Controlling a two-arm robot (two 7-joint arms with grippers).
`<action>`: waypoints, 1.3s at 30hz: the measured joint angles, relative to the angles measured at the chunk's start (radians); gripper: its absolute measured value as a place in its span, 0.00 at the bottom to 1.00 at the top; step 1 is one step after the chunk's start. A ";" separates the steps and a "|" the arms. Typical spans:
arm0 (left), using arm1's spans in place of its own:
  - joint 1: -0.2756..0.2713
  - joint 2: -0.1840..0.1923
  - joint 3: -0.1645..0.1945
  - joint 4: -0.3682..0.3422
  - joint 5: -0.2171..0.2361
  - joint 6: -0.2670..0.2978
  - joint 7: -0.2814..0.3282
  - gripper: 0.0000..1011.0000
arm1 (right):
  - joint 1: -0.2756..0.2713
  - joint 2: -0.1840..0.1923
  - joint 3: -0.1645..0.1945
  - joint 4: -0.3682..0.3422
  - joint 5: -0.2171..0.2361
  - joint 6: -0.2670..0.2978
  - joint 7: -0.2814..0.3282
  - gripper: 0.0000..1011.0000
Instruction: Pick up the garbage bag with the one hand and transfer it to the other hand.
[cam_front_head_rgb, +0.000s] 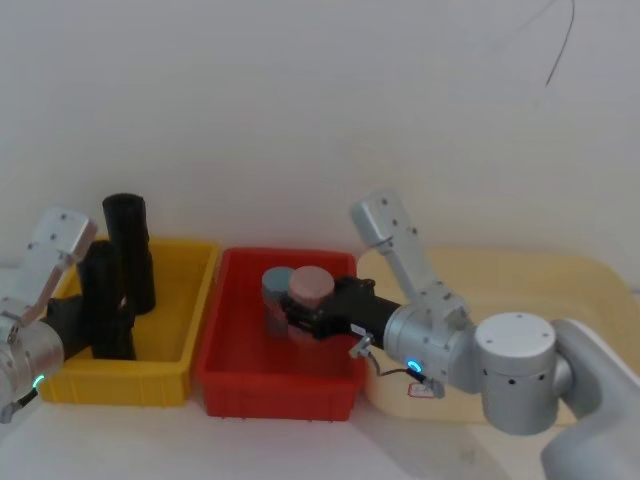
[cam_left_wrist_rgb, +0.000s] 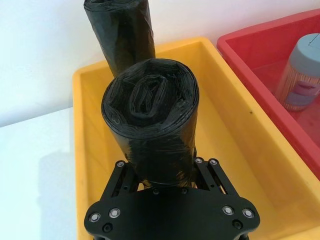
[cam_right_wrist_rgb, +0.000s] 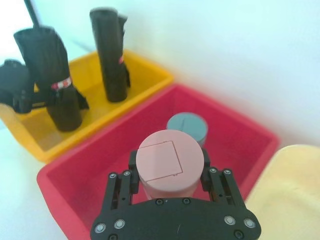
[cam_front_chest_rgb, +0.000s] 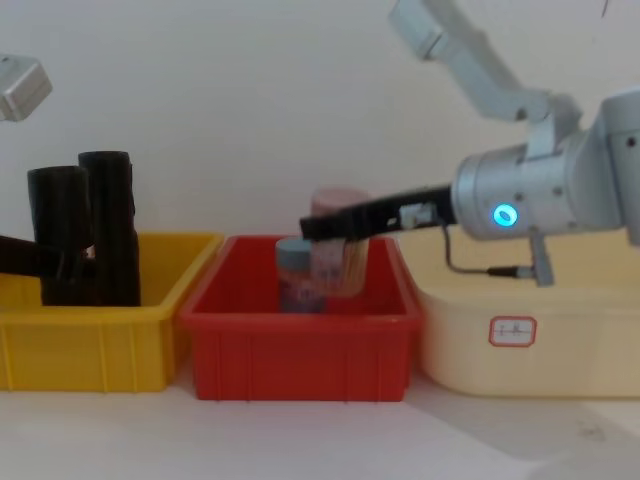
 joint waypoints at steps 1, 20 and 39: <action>0.000 0.000 0.000 0.000 0.000 0.000 0.000 0.41 | -0.005 0.005 0.006 -0.021 -0.001 -0.001 -0.004 0.64; 0.000 0.000 0.000 0.000 0.000 0.000 0.000 0.41 | -0.126 0.116 0.143 -0.329 -0.051 -0.004 -0.152 0.64; 0.000 0.000 0.000 0.000 0.000 0.000 0.000 0.41 | -0.120 0.136 0.247 -0.209 -0.090 0.027 -0.258 0.64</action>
